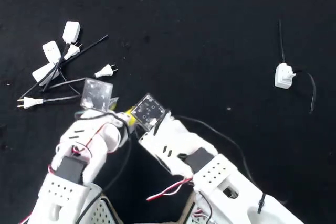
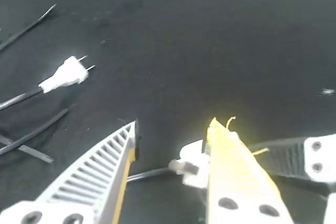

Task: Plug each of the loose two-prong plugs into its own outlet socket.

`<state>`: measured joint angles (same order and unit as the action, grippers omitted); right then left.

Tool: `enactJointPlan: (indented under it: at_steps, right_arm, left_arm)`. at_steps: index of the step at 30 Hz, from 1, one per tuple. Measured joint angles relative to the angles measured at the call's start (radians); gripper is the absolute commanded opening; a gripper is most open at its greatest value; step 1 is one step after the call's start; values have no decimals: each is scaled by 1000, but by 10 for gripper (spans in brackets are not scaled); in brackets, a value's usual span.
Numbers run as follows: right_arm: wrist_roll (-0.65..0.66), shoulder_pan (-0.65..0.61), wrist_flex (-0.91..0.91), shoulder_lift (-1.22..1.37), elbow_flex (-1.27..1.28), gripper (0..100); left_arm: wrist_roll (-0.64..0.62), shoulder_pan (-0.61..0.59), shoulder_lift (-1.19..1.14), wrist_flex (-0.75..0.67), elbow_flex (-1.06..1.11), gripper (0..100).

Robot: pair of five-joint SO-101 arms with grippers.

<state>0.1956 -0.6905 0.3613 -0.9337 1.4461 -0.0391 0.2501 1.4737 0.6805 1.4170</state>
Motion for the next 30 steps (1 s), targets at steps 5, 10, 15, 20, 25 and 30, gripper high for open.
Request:
enactJointPlan:
  at_steps: [5, 10, 15, 20, 25, 30]
  right_arm:
    - [0, -32, 0, 0, 0, 11]
    - [0, -35, 0, 0, 0, 11]
    - [0, -35, 0, -5, 0, 10]
    - [0, -35, 41, -129, 9, 10]
    - [0, -38, 172, -327, 28, 10]
    - [0, -40, 265, -465, 29, 10]
  left_arm:
    - [0, -2, 103, -11, 92, 220]
    - [0, -57, 204, -11, 163, 220]
    - [0, -98, 287, -11, 207, 220]
    - [0, -100, 327, -11, 230, 220]
    - [-3, -100, 339, -11, 229, 220]
    - [2, -100, 339, -12, 229, 220]
